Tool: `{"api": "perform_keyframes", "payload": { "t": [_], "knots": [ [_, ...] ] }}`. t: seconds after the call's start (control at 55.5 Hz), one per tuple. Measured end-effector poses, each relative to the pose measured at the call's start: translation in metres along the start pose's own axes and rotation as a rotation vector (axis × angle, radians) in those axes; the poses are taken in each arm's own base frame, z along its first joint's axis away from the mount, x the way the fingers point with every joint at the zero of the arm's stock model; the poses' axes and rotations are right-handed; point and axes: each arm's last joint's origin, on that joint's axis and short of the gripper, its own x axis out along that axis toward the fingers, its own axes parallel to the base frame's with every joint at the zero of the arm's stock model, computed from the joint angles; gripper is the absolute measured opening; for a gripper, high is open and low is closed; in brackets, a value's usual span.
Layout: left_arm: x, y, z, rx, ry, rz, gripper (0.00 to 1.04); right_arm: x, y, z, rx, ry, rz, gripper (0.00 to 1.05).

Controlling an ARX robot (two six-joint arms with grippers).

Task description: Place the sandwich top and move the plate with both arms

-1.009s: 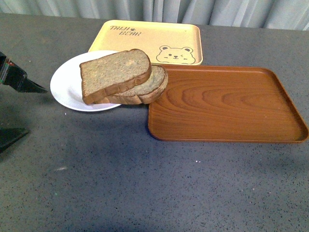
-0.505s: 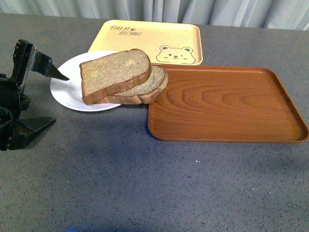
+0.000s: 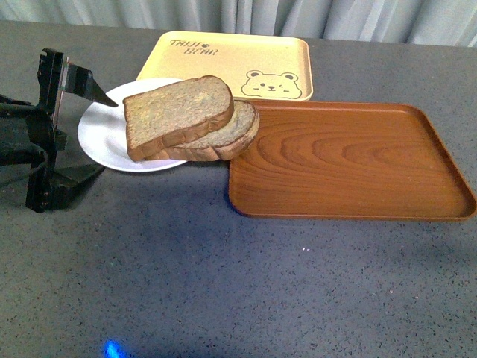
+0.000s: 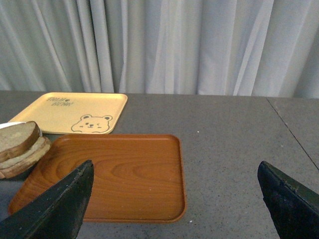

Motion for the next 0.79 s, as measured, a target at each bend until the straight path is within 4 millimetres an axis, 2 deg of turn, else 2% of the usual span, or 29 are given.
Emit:
{"api": "perform_keyframes", "payload": {
  "t": [0.378,0.505,0.793],
  "knots": [
    [0.006,0.01,0.0,-0.07,-0.009,-0.011,0.3,0.0,0.0,0.0,0.0,0.0,0.0,0.96],
    [0.002,0.016,-0.004,-0.073,0.01,-0.024,0.04,0.0,0.0,0.0,0.0,0.0,0.0,0.96],
    [-0.018,0.018,-0.009,-0.079,0.021,-0.047,0.02,0.0,0.0,0.0,0.0,0.0,0.0,0.96]
  ]
}}
